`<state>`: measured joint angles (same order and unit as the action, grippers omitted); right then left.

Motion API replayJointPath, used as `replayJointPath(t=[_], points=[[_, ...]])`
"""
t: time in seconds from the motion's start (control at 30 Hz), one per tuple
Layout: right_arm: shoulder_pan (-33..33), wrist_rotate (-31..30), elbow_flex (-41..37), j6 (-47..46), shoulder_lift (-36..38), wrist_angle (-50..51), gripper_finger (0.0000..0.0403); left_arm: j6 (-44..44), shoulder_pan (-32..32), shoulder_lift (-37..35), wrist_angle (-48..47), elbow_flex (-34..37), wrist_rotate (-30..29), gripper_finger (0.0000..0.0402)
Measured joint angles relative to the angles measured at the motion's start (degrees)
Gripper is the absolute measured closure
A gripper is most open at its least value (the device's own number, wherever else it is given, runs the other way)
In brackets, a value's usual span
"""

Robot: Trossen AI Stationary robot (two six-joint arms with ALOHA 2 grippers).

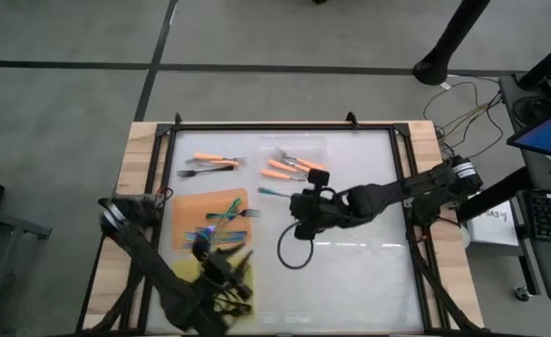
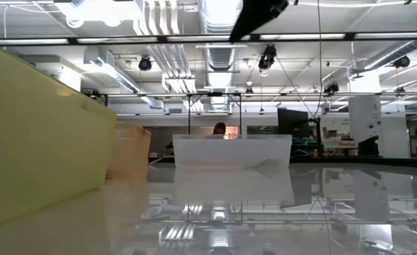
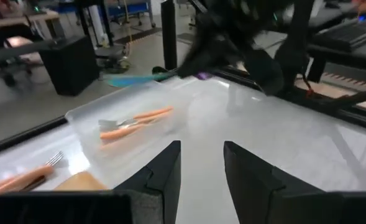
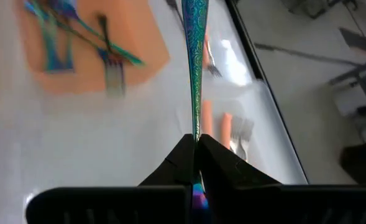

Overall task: Sort silverware by color (type)
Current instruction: Put the blue fork into the orange bin

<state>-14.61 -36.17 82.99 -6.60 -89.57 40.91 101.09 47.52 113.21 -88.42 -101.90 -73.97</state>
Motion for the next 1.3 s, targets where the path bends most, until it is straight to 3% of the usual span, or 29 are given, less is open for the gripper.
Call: replayJointPath(t=[0.17,0.3,0.43,0.53,0.63,0.77,0.87,0.93,1.07,1.17,1.3], points=[[2.49,0.08,-0.58,-1.59,-0.66,0.22,0.0394,1.15,-1.45,-15.14,12.93,23.29,1.89,0.0299],[3.95,0.14,-0.65,-0.98,-1.58,-1.31,0.0394,-4.11,-3.97,-25.47,28.4,41.0,-3.27,0.0299],[4.55,0.09,-0.66,2.97,-1.49,-7.13,0.0394,-10.24,-7.52,-32.75,43.77,53.24,-9.89,0.0299],[4.55,0.17,-0.67,7.73,-1.47,-13.94,0.0394,-12.4,-8.81,-36.04,58.11,59.59,-12.07,0.0299],[4.52,0.51,-0.99,12.07,-1.49,-21.01,0.0394,-21.68,-8.92,-36.65,74.06,63.62,-12.56,0.0299],[5.09,0.62,-1.33,17.01,-2.65,-28.02,0.0394,-41.82,-9.02,-36.52,94.96,64.93,-13.22,0.0299],[6.46,0.62,-1.29,22.08,-4.4,-30.59,0.0394,-59.84,-9.92,-36.5,104.97,64.14,-6.04,0.0299],[7.88,0.64,-1.06,24.27,-5.38,-30.56,0.0394,-68.99,-10.63,-36.64,106.19,62.53,-1.5,0.0299],[11.51,0.58,-0.99,24.43,-5.75,-30.21,0.0394,-74.62,-13.2,-38.27,98.57,59.6,-2.23,0.0299],[14.32,0.6,-0.89,23.84,-5.74,-29.13,0.0394,-64.86,-17.82,-43.44,83.26,59.22,-2.92,0.0299],[17.75,1.78,-0.89,22.33,-5.76,-26.96,0.0394,-41.24,-26.72,-53.97,51.93,59.36,3.12,0.0299]])
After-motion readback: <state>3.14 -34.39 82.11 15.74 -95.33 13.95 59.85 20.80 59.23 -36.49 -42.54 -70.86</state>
